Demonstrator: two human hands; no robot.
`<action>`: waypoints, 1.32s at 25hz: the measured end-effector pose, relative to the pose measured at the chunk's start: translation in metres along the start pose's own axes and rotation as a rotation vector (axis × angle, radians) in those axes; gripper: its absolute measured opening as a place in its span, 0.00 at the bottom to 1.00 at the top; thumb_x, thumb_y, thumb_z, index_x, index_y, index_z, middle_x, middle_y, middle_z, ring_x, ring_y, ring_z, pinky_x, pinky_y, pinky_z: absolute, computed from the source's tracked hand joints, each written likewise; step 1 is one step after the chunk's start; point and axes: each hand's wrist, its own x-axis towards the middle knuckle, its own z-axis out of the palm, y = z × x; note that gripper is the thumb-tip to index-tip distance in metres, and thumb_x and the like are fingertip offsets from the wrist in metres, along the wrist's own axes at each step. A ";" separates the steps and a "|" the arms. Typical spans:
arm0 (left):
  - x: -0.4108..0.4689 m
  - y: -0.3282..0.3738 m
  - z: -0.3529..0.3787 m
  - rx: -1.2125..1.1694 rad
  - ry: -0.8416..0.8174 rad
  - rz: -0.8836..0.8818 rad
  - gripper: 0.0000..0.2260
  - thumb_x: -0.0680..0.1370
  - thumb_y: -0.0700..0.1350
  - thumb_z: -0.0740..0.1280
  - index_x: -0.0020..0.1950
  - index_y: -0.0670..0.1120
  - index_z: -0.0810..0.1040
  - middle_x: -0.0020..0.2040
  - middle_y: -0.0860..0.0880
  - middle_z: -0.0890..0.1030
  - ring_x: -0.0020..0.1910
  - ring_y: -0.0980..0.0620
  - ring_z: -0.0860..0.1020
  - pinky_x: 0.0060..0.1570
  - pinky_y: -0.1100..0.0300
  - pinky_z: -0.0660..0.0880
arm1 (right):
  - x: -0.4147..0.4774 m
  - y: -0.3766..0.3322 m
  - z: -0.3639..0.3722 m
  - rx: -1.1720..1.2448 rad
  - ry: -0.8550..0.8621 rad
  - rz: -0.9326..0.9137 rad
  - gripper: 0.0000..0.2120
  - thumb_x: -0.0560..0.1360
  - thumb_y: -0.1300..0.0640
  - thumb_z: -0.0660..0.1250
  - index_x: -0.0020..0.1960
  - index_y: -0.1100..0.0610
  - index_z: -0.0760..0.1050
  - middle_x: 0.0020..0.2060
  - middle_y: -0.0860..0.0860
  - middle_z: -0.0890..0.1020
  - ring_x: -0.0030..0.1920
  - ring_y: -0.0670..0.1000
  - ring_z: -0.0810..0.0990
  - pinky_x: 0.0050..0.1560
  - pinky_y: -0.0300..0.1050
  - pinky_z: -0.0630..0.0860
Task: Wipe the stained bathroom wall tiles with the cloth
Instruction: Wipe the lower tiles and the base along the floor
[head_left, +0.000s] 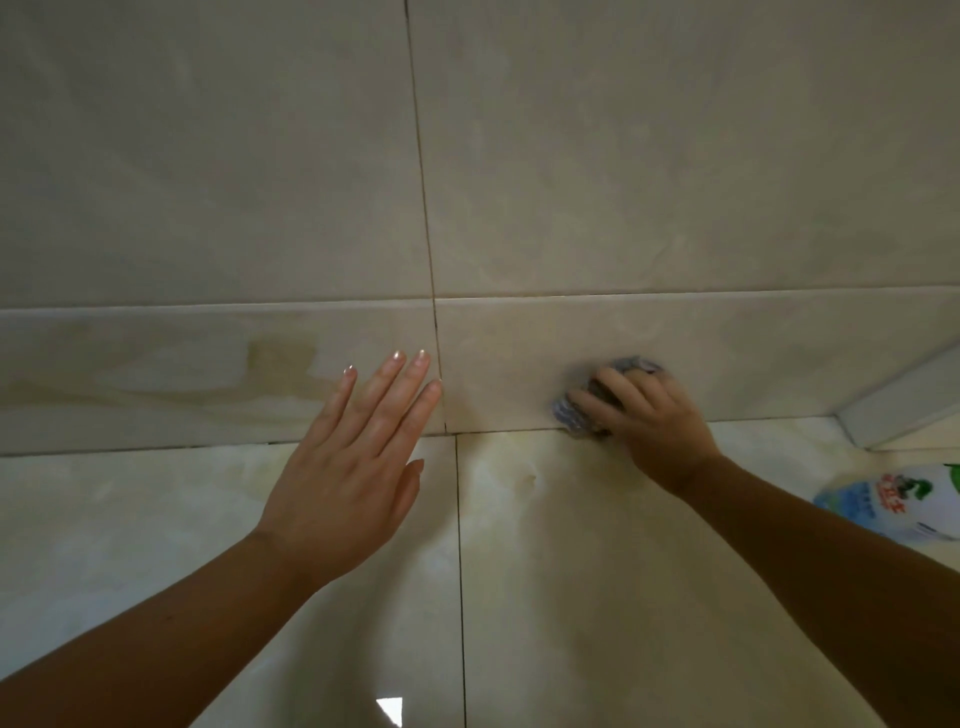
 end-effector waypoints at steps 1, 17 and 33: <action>0.000 -0.002 -0.003 0.003 0.004 0.001 0.30 0.78 0.49 0.61 0.78 0.39 0.59 0.80 0.40 0.55 0.79 0.42 0.53 0.76 0.41 0.54 | 0.006 0.002 -0.002 -0.015 -0.008 0.036 0.16 0.75 0.57 0.56 0.60 0.54 0.75 0.53 0.58 0.76 0.46 0.58 0.71 0.48 0.53 0.71; 0.025 -0.008 -0.024 -0.021 0.088 0.071 0.31 0.77 0.49 0.63 0.78 0.40 0.61 0.79 0.40 0.57 0.79 0.43 0.55 0.75 0.41 0.55 | 0.034 -0.024 -0.095 1.757 -0.129 1.808 0.09 0.77 0.55 0.62 0.48 0.60 0.78 0.43 0.57 0.83 0.43 0.55 0.82 0.44 0.49 0.80; -0.004 -0.031 -0.011 -0.015 0.017 -0.015 0.31 0.78 0.49 0.62 0.78 0.40 0.60 0.80 0.40 0.56 0.79 0.43 0.53 0.76 0.41 0.54 | 0.116 -0.039 -0.070 1.935 -0.336 1.127 0.22 0.84 0.55 0.50 0.54 0.66 0.79 0.49 0.62 0.84 0.53 0.57 0.84 0.58 0.48 0.78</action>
